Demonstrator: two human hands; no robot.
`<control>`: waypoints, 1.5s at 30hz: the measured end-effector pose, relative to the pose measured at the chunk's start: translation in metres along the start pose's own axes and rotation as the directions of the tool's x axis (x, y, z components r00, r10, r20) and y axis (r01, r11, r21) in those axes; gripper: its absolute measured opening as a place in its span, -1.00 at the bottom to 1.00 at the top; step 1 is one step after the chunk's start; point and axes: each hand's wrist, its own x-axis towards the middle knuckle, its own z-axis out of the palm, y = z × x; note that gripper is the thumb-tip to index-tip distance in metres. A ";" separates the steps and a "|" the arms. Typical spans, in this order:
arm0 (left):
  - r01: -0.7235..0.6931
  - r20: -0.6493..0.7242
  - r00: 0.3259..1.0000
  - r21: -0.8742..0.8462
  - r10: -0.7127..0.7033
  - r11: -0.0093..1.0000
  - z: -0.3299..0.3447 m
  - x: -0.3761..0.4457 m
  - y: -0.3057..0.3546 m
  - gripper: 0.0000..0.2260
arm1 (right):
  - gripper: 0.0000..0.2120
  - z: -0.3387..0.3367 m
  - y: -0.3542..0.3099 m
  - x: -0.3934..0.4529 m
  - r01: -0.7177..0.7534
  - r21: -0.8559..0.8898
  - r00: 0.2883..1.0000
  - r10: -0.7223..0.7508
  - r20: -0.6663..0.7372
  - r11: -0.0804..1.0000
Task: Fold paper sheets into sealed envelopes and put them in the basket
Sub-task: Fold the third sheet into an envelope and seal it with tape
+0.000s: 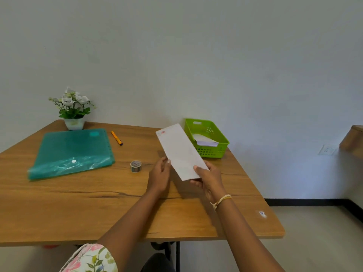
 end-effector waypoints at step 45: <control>-0.026 -0.200 0.976 0.267 0.082 0.963 -0.028 -0.013 -0.006 -0.79 | -0.81 0.047 0.044 0.057 0.286 -0.673 0.936 -0.349 0.043 0.682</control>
